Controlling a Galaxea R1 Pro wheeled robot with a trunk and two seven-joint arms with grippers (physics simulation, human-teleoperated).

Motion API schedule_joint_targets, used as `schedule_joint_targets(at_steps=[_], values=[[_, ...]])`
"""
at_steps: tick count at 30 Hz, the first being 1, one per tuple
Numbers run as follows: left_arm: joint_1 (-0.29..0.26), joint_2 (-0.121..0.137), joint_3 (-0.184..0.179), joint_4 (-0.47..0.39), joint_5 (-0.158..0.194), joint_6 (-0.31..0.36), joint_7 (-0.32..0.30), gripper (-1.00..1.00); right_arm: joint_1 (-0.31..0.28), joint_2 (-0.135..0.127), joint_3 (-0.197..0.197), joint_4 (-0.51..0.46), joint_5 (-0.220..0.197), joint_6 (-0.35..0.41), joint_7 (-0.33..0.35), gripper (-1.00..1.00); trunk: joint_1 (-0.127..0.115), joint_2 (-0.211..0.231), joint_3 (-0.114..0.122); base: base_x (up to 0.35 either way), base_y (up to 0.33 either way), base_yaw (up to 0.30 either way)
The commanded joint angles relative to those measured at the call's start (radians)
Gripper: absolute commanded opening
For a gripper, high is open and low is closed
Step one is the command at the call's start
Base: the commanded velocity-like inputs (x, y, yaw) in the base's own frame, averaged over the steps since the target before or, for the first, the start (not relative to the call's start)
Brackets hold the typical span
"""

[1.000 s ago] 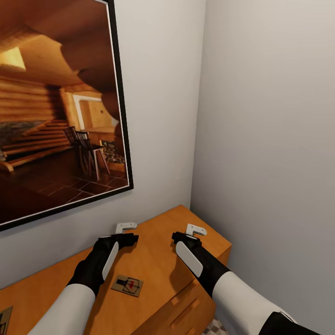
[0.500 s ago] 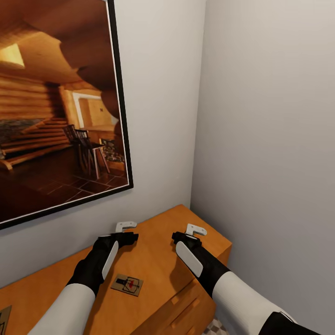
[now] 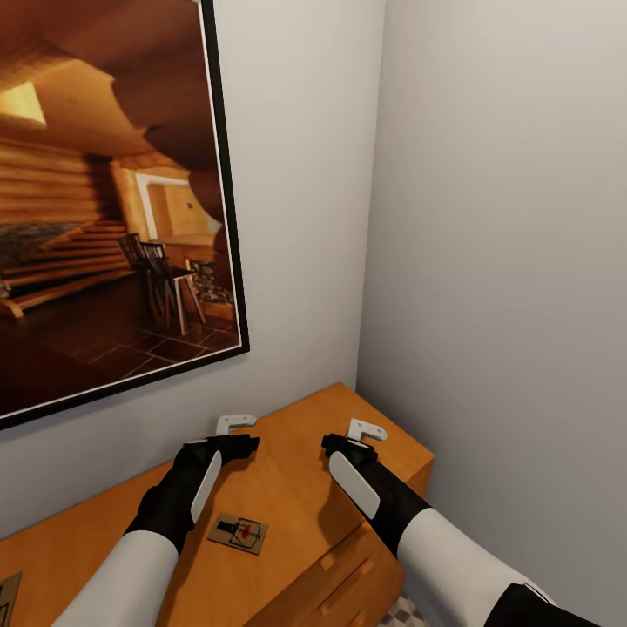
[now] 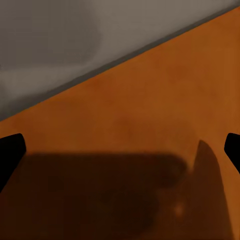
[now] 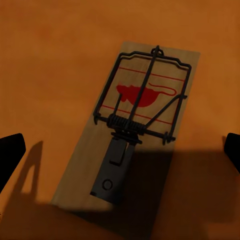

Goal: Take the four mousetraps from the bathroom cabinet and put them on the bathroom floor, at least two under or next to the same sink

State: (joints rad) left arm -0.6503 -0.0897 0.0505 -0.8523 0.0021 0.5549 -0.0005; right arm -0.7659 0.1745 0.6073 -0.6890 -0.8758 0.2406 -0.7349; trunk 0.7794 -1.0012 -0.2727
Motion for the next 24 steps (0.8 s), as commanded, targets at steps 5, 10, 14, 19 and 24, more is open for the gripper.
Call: schedule_joint_targets(at_steps=[5, 10, 14, 19, 24], values=[[0.0, -0.001, 0.003, 0.026, 0.002, 0.005, 0.0, 1.0, -0.001, 0.0, 0.002, 0.0, -0.003, 0.006, -0.006, 1.0, 0.0, -0.001, -0.002, 0.0, 0.0, 0.0], [0.0, -0.001, 0.003, 0.026, 0.002, 0.005, 0.001, 1.0, -0.001, 0.0, 0.002, 0.0, -0.003, 0.006, -0.006, 1.0, 0.016, -0.029, -0.014, 0.0, 0.0, 0.0], [0.0, -0.001, 0.003, 0.026, 0.002, 0.006, 0.001, 1.0, -0.001, 0.0, 0.002, 0.0, -0.003, 0.006, -0.006, 1.0, 0.016, -0.029, -0.014, 0.0, 0.0, 0.0], [0.0, -0.001, 0.003, 0.026, 0.002, 0.006, 0.001, 1.0, -0.001, 0.0, 0.002, 0.0, -0.003, 0.006, -0.006, 1.0, 0.016, -0.029, -0.014, 0.0, 0.0, 0.0], [0.0, -0.001, 0.003, 0.026, 0.002, 0.007, 0.0, 1.0, -0.001, 0.0, 0.003, 0.0, -0.003, 0.006, -0.006, 1.0, 0.016, -0.029, -0.014, 0.0, 0.0, 0.0]])
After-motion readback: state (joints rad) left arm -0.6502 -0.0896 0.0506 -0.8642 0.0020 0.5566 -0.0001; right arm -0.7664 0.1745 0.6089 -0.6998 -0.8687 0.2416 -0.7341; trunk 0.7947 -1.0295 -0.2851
